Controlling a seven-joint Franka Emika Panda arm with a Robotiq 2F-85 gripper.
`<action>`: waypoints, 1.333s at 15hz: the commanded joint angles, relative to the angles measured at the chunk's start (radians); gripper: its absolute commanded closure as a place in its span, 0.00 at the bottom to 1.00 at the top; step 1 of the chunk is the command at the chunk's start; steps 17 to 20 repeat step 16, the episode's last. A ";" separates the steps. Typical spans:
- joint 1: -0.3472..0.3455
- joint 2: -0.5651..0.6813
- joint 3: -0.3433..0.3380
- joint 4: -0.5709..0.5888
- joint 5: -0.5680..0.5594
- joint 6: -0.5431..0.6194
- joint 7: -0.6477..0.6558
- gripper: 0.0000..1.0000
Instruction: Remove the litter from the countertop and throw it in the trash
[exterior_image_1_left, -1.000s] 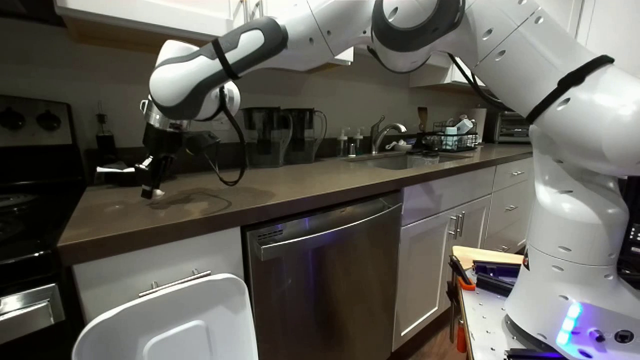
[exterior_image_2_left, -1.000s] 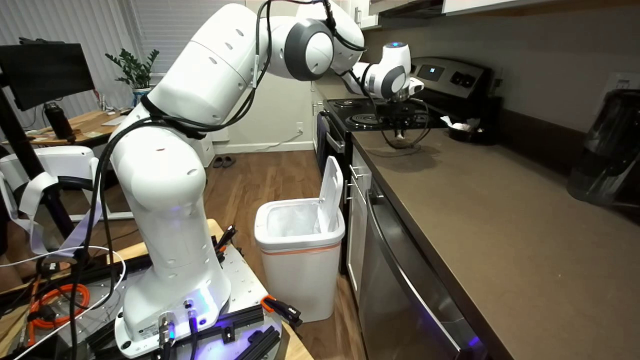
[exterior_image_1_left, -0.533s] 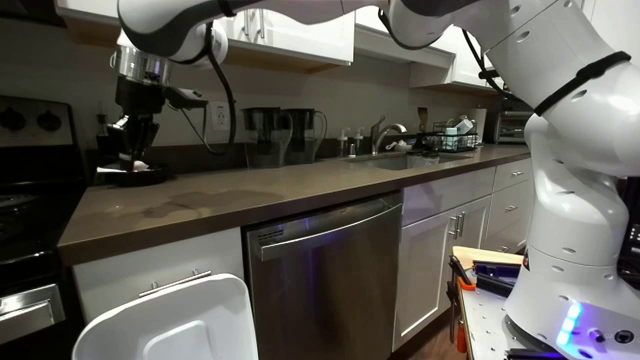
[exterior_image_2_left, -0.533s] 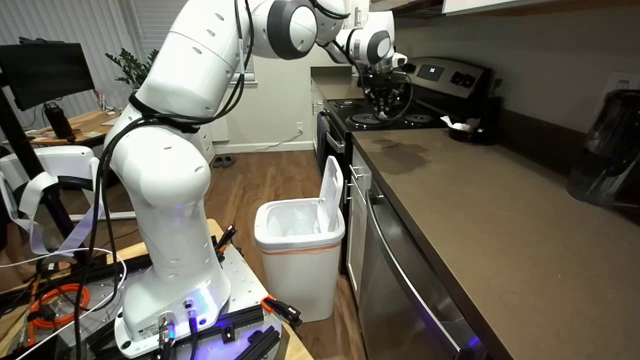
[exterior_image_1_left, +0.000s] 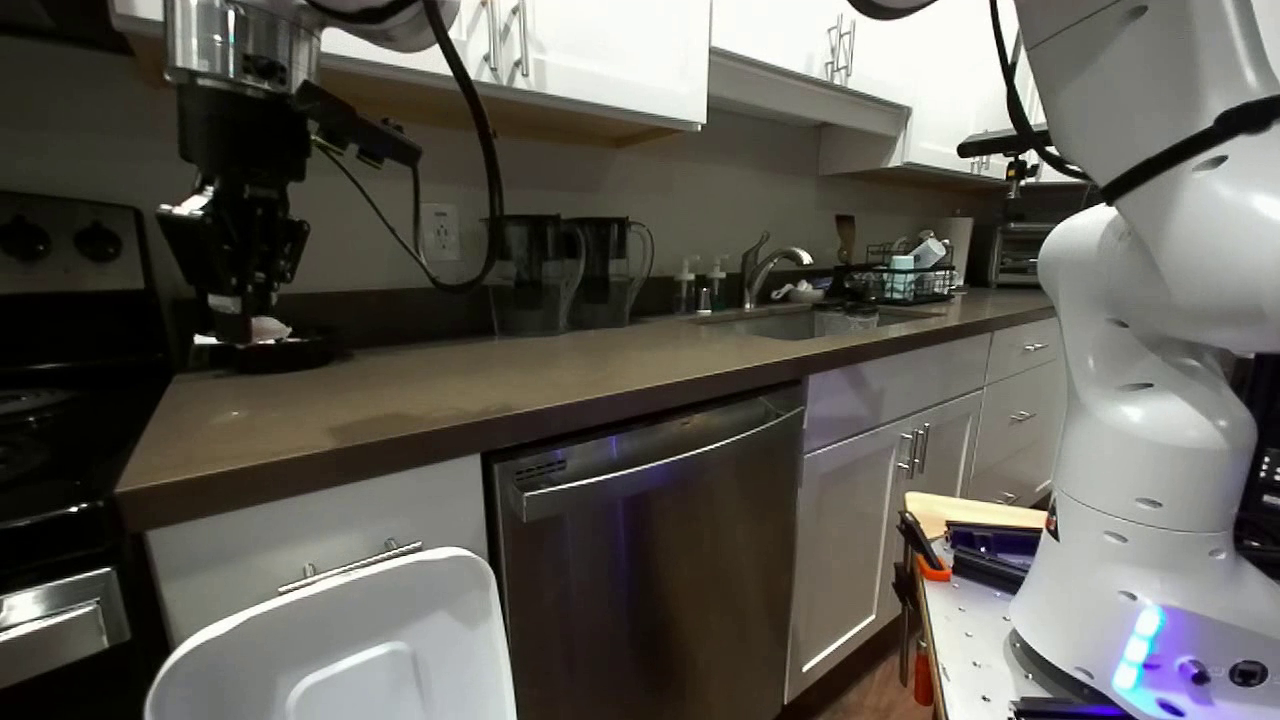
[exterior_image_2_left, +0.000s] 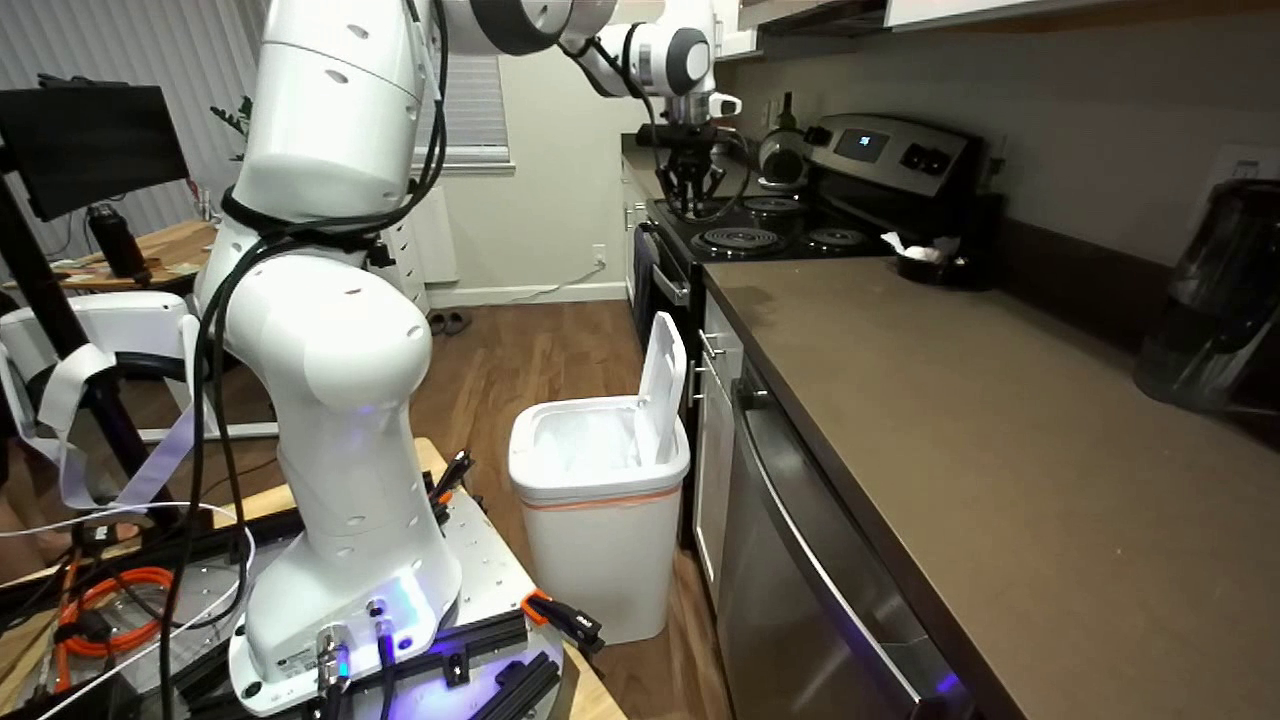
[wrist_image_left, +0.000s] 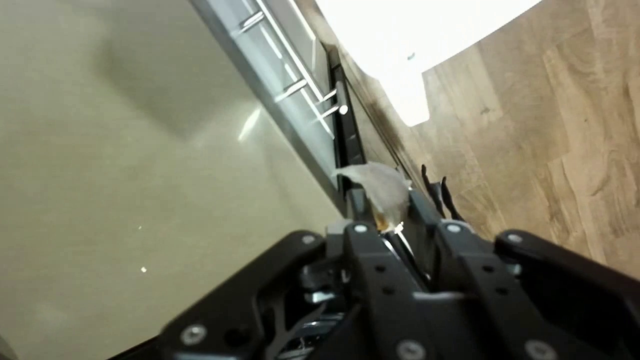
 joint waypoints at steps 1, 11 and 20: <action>0.016 -0.128 0.028 -0.183 0.007 -0.009 0.072 0.89; 0.014 -0.233 0.069 -0.329 0.021 -0.022 0.100 0.21; 0.016 -0.245 0.068 -0.322 0.014 -0.065 0.124 0.00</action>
